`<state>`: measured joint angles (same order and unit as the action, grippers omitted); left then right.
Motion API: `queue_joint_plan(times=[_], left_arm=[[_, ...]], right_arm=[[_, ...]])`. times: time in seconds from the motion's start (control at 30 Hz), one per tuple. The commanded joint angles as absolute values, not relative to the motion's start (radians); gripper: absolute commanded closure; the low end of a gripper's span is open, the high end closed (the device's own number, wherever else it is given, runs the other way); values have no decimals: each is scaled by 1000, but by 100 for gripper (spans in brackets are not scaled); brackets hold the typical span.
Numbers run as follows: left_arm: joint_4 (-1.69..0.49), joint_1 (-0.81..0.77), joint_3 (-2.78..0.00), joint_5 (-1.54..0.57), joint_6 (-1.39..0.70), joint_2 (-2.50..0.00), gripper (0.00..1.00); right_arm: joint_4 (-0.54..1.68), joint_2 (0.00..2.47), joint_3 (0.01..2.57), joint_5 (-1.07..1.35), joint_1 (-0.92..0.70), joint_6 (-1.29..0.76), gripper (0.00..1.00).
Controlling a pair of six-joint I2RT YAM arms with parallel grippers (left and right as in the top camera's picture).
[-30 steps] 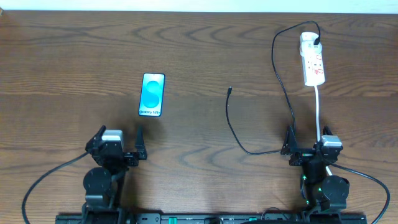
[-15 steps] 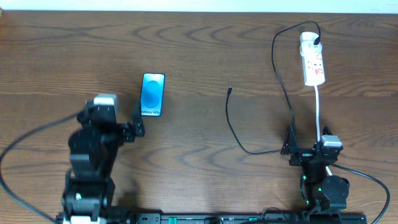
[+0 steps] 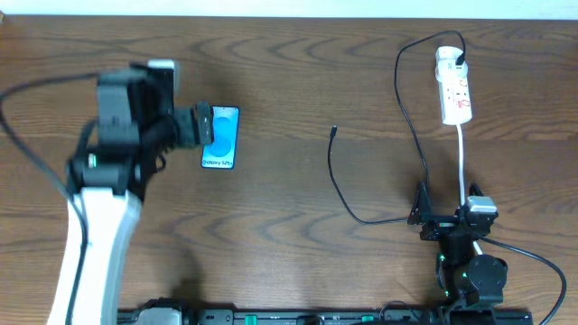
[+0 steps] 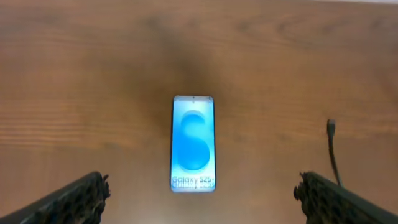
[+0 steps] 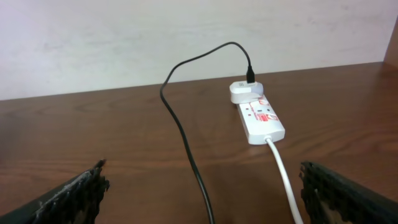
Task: Plug charger to phone and switch on socket
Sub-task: 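Reach the left gripper forward over the blue phone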
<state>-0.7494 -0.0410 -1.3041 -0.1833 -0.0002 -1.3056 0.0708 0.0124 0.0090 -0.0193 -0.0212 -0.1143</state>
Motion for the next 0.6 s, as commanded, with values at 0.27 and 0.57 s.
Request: queue_joint_plan(times=[0.27,0.57], left_arm=[[-1081,-50,-1694,-303,2,-1687,1],[-1068,-52,-1690,-287,7,-1845,1]], right_arm=[[72,7,6,-24,-29,-118,1],[72,7,6,-24,-29,-118,1]])
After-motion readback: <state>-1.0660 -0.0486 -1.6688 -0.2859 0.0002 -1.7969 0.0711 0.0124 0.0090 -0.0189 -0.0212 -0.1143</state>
